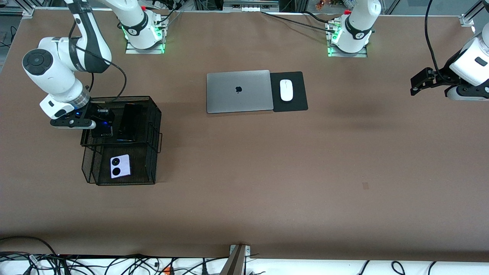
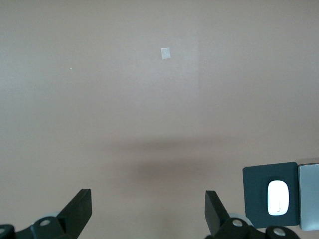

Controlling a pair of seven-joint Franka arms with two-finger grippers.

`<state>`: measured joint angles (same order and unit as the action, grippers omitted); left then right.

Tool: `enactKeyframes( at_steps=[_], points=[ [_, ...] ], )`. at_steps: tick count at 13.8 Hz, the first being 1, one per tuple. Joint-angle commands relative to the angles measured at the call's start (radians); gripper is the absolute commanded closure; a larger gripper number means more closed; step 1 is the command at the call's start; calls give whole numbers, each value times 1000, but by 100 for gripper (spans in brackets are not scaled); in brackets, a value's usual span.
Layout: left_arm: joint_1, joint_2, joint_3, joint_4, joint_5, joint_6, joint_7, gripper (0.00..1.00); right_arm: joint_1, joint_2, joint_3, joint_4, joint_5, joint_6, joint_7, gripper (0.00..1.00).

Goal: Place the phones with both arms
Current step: 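Lower the flip phone into the basket and open the right gripper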

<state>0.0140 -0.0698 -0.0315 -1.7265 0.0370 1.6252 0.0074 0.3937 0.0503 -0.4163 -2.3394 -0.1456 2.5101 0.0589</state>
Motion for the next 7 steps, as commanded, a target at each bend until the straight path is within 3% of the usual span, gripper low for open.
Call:
enactKeyframes(
  at_steps=[1, 5, 7],
  points=[
    [3, 12, -5, 30, 7, -24, -3, 0, -15, 26, 7, 9, 67, 24, -25, 0],
    [3, 12, -5, 30, 7, -24, -3, 0, -15, 19, 11, 35, 101, -36, -25, 0],
    [3, 12, -5, 30, 7, -24, -1, 0, -15, 13, 17, 98, 101, -136, -21, 0]
  ],
)
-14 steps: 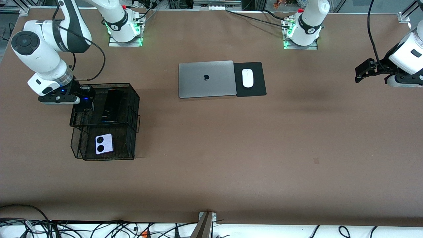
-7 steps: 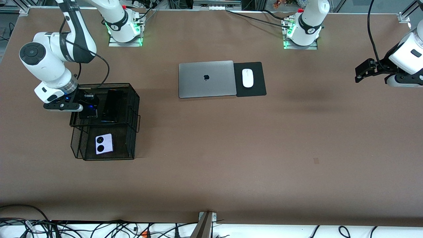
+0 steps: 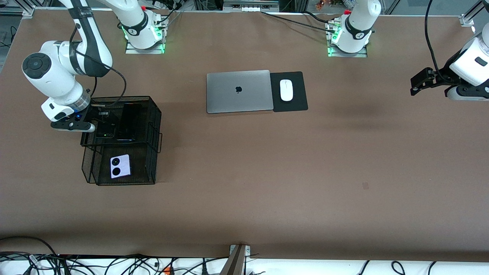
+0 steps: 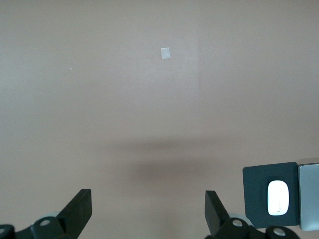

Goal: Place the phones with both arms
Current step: 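Lower the flip phone into the basket and open the right gripper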

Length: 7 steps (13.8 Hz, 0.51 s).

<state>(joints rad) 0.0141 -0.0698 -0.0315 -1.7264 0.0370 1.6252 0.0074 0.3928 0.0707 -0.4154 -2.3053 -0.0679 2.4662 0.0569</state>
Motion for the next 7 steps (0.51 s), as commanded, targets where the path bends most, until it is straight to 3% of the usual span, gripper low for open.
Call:
enactKeyframes(
  at_steps=[1, 5, 7],
  points=[
    [3, 12, -5, 30, 7, -24, -1, 0, -14, -11, 21, 117, 23, -171, -15, 0],
    [3, 12, -5, 30, 9, -24, 2, 0, -26, -9, 56, 361, 23, -537, 6, 0],
    [1, 12, -7, 30, 9, -24, -4, 0, -118, -12, 166, 470, 23, -692, 32, 0]
  ],
)
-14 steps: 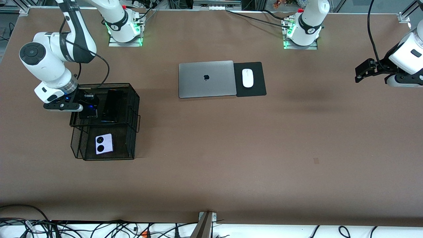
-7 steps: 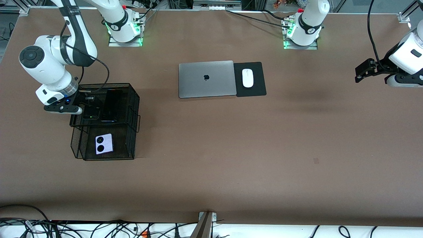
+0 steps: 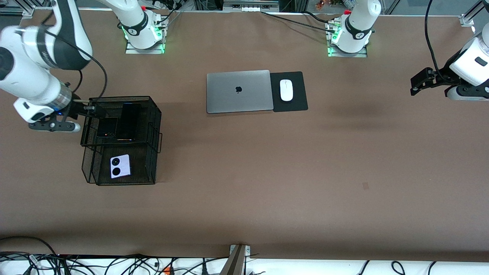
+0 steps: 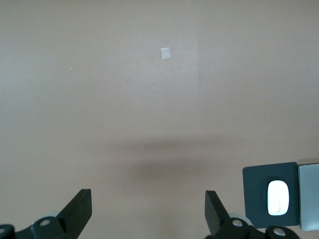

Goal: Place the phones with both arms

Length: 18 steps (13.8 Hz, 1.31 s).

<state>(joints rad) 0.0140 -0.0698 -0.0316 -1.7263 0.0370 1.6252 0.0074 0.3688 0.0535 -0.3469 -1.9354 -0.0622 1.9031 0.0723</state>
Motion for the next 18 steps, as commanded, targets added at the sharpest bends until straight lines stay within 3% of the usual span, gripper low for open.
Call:
enactKeyframes(
  at_steps=[1, 3, 4, 7, 12, 14, 16, 18],
  points=[
    [1, 12, -7, 30, 9, -24, -4, 0, -166, 3, 176, 155, 18, -204, 32, 0],
    [0, 12, -8, 30, 9, -24, -10, 0, -311, -10, 326, 249, 16, -336, 53, 0],
    [0, 12, -10, 30, 9, -24, -13, 0, -352, -24, 360, 275, 16, -375, 53, 0],
    [0, 12, -10, 30, 9, -24, -12, 0, -355, -79, 338, 288, 15, -420, 35, 0],
    [-8, 11, -11, 30, 9, -31, -46, 0, -355, -80, 281, 288, 16, -414, -37, 0],
    [-8, 10, -11, 30, 9, -33, -46, 0, -363, -75, 292, 289, 10, -411, -23, 0],
    [-8, 10, -11, 30, 9, -34, -44, 0, -419, -75, 362, 289, 7, -414, -22, 0],
    [-8, 10, -11, 30, 9, -37, -46, 0, -421, -75, 375, 300, 7, -421, -22, 0]
  ],
)
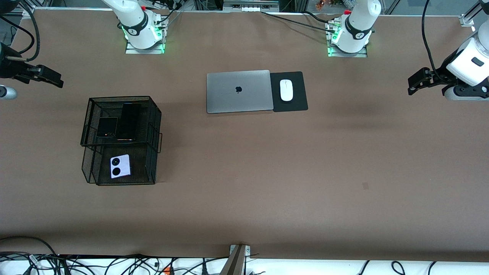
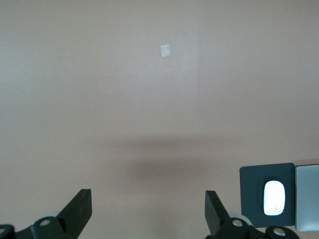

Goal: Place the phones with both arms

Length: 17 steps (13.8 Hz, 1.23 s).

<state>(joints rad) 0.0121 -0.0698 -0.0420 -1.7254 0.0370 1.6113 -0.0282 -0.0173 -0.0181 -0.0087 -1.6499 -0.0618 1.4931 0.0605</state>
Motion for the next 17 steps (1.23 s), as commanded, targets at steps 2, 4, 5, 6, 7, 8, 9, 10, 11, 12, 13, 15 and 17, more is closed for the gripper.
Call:
enactKeyframes(
  at_steps=[2, 4, 5, 6, 7, 8, 9, 10, 11, 12, 13, 15, 17],
  points=[
    [-6, 10, -1, 29, 9, -24, -10, 0, -35, -3, 35, 15, 14, -11, -8, 0],
    [-6, 10, -1, 29, 9, -24, -9, 0, -35, -3, 30, 13, 20, -8, -8, 0],
    [-6, 10, -1, 29, 9, -24, -9, 0, -35, -3, 30, 13, 26, -10, -8, 0],
    [-6, 10, -1, 29, 9, -24, -10, 0, -36, -3, 29, 13, 42, -10, -8, 0],
    [-6, 10, -1, 29, 9, -24, -10, 0, -36, -3, 27, 13, 56, -11, -8, 0],
    [-6, 10, -1, 29, 9, -24, -9, 0, -36, -3, 24, 13, 62, -10, -8, 0],
    [-6, 10, -1, 29, 9, -24, -10, 0, -36, -2, 18, 13, 65, -4, -8, 0],
    [-6, 10, -1, 29, 9, -24, -10, 0, -36, -2, 18, 13, 74, -2, -8, 0],
    [-6, 10, -1, 29, 9, -24, -10, 0, -35, -3, 16, 13, 73, -1, -10, 0],
    [-6, 10, -1, 29, 9, -24, -10, 0, -35, -3, 18, 13, 63, -1, -10, 0],
    [-6, 12, -1, 29, 9, -21, -10, 0, -35, -5, 19, 13, 62, -1, -11, 0],
    [-6, 10, 1, 29, 9, -19, -13, 0, -35, -8, 23, 12, 59, 9, -27, 0],
    [-6, 12, 1, 29, 9, -19, -12, 0, -35, -8, 23, 10, 54, 19, -51, 0]
  ],
)
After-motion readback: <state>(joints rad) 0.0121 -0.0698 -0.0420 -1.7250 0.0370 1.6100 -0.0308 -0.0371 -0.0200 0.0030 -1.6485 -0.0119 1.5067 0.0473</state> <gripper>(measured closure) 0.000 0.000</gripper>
